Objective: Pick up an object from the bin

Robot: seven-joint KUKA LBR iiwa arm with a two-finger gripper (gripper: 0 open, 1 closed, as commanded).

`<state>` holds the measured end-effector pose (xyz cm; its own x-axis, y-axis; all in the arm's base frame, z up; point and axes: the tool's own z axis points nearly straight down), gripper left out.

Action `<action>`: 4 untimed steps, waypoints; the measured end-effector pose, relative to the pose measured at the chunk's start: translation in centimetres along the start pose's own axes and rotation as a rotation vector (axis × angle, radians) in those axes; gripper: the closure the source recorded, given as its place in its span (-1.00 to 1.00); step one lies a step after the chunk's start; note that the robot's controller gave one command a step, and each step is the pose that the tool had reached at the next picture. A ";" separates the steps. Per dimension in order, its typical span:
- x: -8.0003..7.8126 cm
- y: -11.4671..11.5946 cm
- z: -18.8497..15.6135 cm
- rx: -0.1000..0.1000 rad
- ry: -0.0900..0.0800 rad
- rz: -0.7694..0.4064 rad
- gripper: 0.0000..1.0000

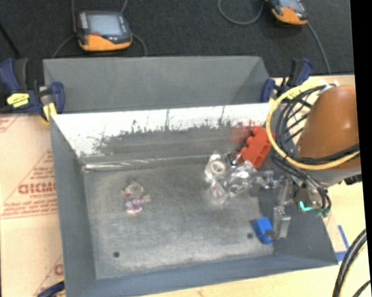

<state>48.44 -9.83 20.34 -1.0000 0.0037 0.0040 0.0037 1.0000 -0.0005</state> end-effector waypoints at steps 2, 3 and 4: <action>-4.4 -4.4 13.1 -0.029 -0.008 -0.848 -1.00; -4.5 -4.7 13.1 -0.021 -0.009 -0.850 1.00; -7.8 -6.1 8.3 0.006 -0.013 -0.814 1.00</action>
Offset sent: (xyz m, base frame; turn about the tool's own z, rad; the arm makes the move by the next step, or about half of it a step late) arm 0.0025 -0.0348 -0.1138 -0.3824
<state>56.22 -15.94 12.00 -0.6890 -0.7248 -0.0063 -0.7247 0.6890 -0.0082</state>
